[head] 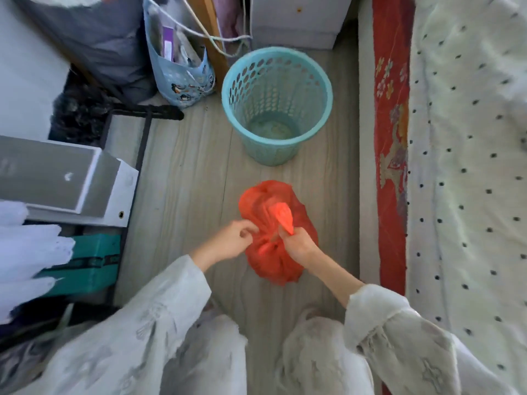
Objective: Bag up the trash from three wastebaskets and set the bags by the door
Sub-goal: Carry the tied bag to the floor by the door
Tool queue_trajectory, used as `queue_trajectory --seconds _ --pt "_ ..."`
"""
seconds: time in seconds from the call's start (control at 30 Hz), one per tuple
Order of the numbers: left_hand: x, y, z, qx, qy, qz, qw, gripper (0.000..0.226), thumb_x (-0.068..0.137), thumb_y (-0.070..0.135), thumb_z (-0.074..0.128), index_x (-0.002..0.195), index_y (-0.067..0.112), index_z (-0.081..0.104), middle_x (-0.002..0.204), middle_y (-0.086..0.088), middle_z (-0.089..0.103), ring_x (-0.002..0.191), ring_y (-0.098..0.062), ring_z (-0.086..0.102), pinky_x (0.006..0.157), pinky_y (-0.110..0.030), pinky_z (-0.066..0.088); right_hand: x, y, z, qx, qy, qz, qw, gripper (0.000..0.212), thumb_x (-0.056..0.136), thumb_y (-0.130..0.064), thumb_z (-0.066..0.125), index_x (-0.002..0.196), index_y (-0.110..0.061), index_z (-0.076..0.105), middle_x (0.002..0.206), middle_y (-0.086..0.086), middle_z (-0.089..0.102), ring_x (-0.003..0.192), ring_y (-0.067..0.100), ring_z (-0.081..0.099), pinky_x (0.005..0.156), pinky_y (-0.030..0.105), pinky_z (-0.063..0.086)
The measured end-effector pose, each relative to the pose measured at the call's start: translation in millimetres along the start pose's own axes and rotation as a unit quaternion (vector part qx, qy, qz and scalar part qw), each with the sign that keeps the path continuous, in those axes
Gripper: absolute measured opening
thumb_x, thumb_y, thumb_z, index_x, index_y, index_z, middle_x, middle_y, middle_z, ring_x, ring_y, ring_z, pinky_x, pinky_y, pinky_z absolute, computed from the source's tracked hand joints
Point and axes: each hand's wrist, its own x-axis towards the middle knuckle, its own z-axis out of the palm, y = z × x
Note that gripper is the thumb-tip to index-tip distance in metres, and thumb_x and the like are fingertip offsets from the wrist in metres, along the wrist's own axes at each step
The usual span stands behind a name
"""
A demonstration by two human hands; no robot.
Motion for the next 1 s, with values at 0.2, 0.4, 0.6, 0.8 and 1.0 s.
queue_trajectory --seconds 0.2,0.4,0.6,0.8,1.0 --pt "-123 67 -62 -0.080 0.047 -0.082 0.992 0.026 0.089 0.004 0.046 0.110 0.006 0.061 0.100 -0.012 0.065 0.085 -0.021 0.058 0.076 -0.022 0.039 -113 -90 -34 -0.040 -0.008 -0.013 0.999 0.035 0.094 -0.017 0.040 0.094 -0.001 0.071 0.111 0.020 0.067 0.104 0.027 0.059 0.094 0.031 0.041" --pt "-259 158 -104 -0.179 0.080 -0.088 0.977 0.021 0.089 0.003 0.046 0.102 0.012 0.059 0.079 0.003 0.060 0.068 -0.005 0.053 0.065 -0.011 0.042 -241 -165 -58 -0.022 0.038 -0.020 0.999 0.036 0.092 -0.023 0.043 0.100 0.000 0.069 0.108 0.017 0.068 0.105 0.031 0.059 0.088 0.032 0.042" --pt "-355 189 -134 -0.141 0.111 -0.070 0.981 0.024 0.093 0.014 0.043 0.111 0.012 0.059 0.101 -0.002 0.063 0.084 -0.009 0.055 0.059 0.003 0.036 -319 -198 -63 -0.050 0.029 -0.056 0.997 0.043 0.093 -0.035 0.043 0.107 -0.001 0.064 0.106 0.012 0.067 0.090 0.024 0.055 0.081 0.034 0.044" --pt "-423 192 -142 -0.212 0.264 -0.098 0.936 0.022 0.094 0.012 0.043 0.108 0.010 0.059 0.094 -0.001 0.062 0.083 -0.010 0.055 0.066 -0.007 0.041 -364 -220 -62 -0.167 -0.053 -0.155 0.972 0.041 0.094 -0.029 0.046 0.101 0.007 0.064 0.106 0.025 0.066 0.104 0.038 0.059 0.094 0.043 0.043" --pt "-499 199 -79 -0.335 0.331 -0.107 0.876 0.021 0.091 0.012 0.048 0.082 0.030 0.054 0.079 0.006 0.059 0.085 -0.021 0.059 0.084 -0.038 0.049 -427 -225 -63 -0.366 -0.168 -0.258 0.878 0.038 0.097 -0.024 0.041 0.109 0.005 0.063 0.118 0.025 0.063 0.114 0.035 0.057 0.088 0.037 0.039"
